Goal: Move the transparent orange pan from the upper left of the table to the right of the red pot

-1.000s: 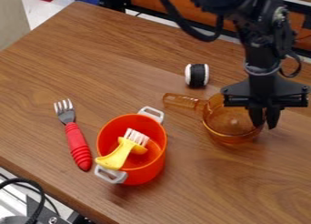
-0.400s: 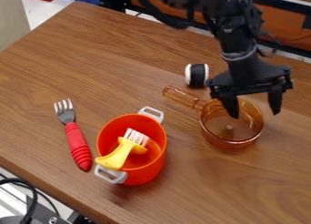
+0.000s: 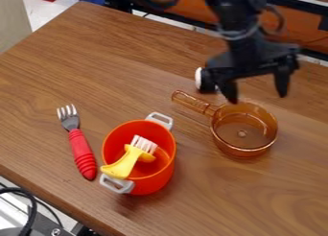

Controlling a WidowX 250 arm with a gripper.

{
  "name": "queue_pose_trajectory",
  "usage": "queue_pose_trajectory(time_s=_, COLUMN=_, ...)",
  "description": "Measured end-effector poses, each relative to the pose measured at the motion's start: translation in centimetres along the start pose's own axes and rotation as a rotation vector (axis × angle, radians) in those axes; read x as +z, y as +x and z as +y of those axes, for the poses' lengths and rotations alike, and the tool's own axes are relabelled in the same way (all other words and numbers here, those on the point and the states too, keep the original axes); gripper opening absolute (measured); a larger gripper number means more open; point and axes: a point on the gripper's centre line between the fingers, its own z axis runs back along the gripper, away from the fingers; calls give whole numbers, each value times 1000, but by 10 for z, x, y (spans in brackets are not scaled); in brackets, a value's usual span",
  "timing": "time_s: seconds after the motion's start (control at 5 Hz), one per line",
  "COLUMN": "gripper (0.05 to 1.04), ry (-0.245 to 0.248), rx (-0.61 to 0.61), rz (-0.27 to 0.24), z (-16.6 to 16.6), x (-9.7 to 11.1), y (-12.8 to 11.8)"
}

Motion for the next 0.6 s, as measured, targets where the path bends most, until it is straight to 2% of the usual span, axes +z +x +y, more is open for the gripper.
queue_pose_trajectory(time_s=0.2, gripper=994, ry=129, rx=20, rz=-73, z=30, x=7, y=29)
queue_pose_trajectory(time_s=0.4, gripper=994, ry=197, rx=56, rz=-87, z=58, x=6, y=58)
queue_pose_trajectory(time_s=0.6, gripper=994, ry=210, rx=110, rz=-100, z=95, x=7, y=82)
